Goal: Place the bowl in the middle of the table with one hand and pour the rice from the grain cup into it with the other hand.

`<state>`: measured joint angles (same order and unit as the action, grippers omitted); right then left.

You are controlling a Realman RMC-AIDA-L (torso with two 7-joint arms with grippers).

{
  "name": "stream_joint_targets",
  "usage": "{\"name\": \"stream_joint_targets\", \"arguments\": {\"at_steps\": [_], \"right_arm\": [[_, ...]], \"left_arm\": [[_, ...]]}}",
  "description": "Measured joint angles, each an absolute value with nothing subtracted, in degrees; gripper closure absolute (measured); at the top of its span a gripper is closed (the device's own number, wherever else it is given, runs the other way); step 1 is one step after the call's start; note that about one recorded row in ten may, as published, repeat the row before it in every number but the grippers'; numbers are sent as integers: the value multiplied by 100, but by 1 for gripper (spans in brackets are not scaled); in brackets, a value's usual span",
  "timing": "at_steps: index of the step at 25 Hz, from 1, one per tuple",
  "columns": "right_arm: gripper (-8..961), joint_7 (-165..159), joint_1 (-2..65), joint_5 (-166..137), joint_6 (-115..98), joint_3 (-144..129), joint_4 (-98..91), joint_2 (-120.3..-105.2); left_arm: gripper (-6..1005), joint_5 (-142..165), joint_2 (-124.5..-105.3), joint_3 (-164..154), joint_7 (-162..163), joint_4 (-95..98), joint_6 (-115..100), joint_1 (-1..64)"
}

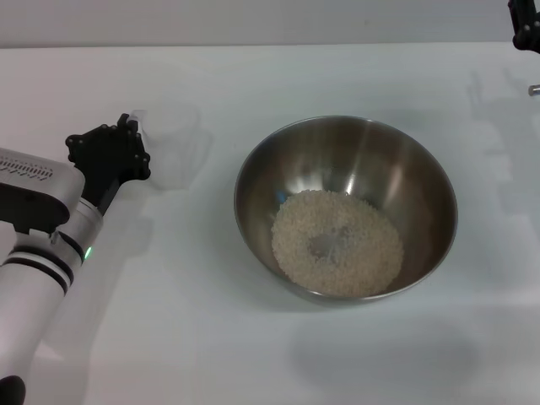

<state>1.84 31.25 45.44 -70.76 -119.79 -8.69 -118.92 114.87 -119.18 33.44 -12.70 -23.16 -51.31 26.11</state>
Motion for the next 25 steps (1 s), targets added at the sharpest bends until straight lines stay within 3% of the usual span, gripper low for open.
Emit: {"name": "stream_joint_targets", "arguments": {"at_steps": [4,11,18,23,25], "right_arm": [[449,184,3114,4544,-7076,-11990,-869,-11892],[448,184,3102,4544,-7062,-12005,-841,-11892],[446,184,3102,4544,-7043,-11998,-835,-11891],[446,182,3045,4544,-7040,-11987,-848,-11894],[445,168,3031,4544,-7031,-11987,-858,-11898]], "left_arm": [[971,11539,-11899,3317,-1003,-2313,-5062,2598],[842,11553,-11873,3313,-912,-2380,-5167,2358],[634,11659,-11859,3313,-830,-2558,-5547,1971],[423,12073,-11863,3314,-166,-2433,-6447,1619],[407,12133,-11874,3313,-35,-2372,-6739,1575]]}}
